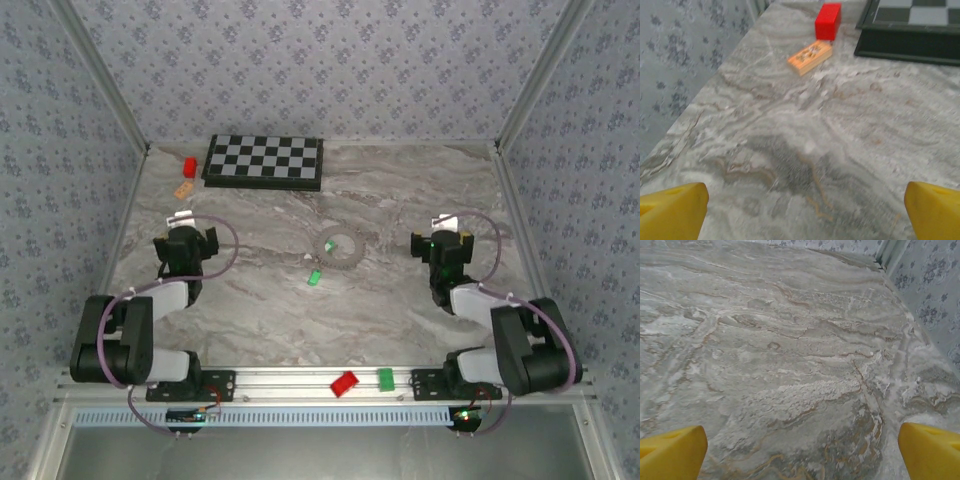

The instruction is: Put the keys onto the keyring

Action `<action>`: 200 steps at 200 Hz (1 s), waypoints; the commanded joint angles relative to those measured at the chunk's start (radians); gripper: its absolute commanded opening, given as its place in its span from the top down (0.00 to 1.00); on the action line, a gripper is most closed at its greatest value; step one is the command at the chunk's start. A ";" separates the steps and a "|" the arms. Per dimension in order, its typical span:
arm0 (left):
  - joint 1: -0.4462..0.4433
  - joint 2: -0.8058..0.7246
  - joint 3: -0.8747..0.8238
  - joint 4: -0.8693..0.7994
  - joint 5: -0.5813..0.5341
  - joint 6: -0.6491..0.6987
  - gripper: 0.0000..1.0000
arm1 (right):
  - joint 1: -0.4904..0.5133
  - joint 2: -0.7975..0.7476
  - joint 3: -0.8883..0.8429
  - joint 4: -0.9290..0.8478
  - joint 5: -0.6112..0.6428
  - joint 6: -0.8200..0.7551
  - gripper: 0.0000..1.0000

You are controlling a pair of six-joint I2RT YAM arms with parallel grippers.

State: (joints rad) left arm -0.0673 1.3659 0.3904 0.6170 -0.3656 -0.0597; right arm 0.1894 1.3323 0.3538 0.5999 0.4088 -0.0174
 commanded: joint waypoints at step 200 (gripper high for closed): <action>0.076 0.171 0.018 0.208 0.257 0.015 0.00 | -0.179 0.203 0.007 0.301 -0.172 0.017 0.00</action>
State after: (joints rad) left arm 0.0074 1.5440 0.3923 0.8295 -0.1223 -0.0376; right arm 0.0135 1.5463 0.3523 0.9146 0.2111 -0.0174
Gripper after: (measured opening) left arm 0.997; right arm 0.996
